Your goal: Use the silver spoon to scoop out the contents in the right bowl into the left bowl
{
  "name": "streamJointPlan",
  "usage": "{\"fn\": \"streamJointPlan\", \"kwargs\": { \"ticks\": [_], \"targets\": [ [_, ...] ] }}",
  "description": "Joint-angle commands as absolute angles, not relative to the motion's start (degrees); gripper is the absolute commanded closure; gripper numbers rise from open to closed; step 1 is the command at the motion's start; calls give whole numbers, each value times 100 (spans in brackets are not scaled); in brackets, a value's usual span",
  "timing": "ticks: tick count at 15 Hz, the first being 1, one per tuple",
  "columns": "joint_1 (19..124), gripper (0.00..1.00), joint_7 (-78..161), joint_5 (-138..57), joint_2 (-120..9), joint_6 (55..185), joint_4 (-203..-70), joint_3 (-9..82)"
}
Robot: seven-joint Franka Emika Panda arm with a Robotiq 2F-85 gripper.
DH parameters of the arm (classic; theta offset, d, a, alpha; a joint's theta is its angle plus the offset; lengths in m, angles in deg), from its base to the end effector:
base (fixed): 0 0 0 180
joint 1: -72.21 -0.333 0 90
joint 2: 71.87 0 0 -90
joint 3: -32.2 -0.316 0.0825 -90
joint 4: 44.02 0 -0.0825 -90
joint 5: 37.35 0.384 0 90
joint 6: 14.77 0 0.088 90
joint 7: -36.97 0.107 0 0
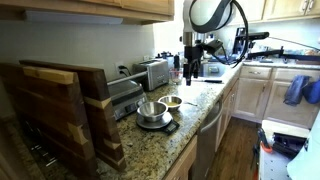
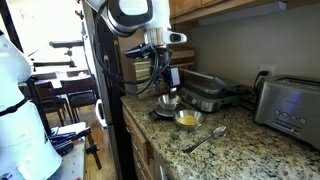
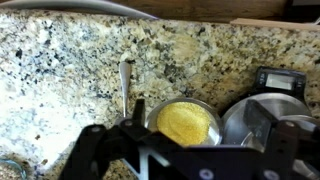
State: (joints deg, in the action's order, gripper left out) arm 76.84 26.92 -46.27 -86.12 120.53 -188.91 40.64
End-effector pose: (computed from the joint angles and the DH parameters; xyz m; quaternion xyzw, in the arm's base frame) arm 0.4321 -0.1017 0.3715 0.9980 0.0283 0.0317 0.0460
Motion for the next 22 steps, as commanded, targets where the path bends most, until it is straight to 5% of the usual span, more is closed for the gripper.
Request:
{"fn": "streamJointPlan", "kwargs": {
  "ticks": [1,22],
  "targets": [
    [7754,0,2657,-4604,-8516,12056,-18842,4020],
    [8282,0,1398,-3977,-7006,12998,-18145,4452]
  ]
}}
